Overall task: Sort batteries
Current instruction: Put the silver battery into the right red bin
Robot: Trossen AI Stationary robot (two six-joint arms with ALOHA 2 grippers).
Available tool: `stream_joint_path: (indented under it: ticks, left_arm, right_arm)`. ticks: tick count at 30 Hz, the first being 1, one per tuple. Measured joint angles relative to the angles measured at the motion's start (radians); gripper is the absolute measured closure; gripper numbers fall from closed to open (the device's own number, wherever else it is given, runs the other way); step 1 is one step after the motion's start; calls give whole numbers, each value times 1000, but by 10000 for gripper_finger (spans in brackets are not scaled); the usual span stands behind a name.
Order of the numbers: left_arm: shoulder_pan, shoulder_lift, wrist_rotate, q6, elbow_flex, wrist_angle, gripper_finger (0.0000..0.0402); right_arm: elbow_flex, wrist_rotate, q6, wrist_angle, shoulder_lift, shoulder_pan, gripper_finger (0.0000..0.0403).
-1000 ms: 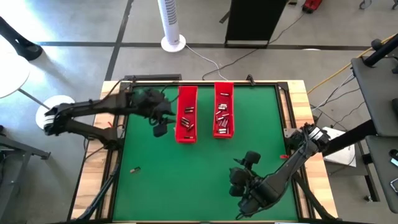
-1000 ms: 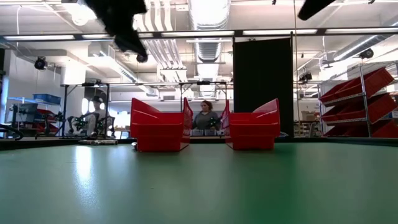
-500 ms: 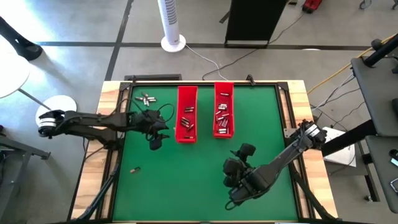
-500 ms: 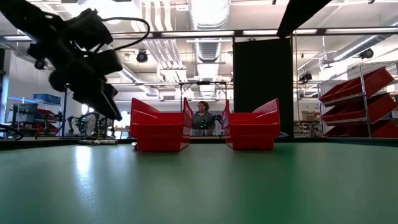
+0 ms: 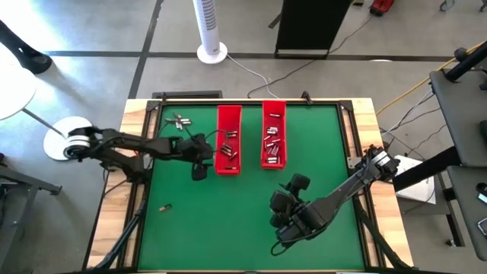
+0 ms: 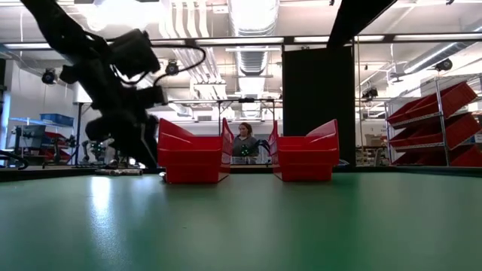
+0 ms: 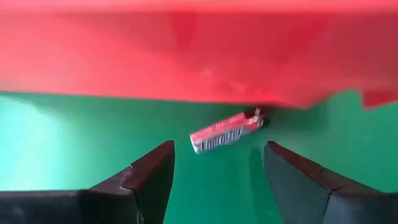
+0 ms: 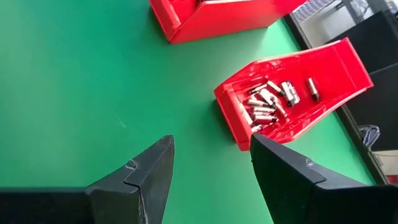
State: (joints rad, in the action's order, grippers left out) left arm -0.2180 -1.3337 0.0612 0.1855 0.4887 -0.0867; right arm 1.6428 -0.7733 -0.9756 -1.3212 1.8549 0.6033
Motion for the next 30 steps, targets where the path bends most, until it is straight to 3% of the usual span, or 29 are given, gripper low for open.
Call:
stream_joint_path:
  ticks: [6, 13, 23, 30]
  left_arm:
    - [-3, -72, 1, 59, -5, 76, 190]
    - [-5, -75, 11, 105, -16, 125, 191]
    - [-12, -176, -77, 110, -14, 192, 195]
    - [-11, -155, -124, 36, -16, 146, 241]
  right_arm:
    - [0, 43, 0, 3, 3, 5, 197]
    - [-12, 49, -4, 6, 4, 8, 197]
    - [-16, 65, -8, 22, 5, 7, 197]
    - [-16, 94, -10, 23, 5, 7, 197]
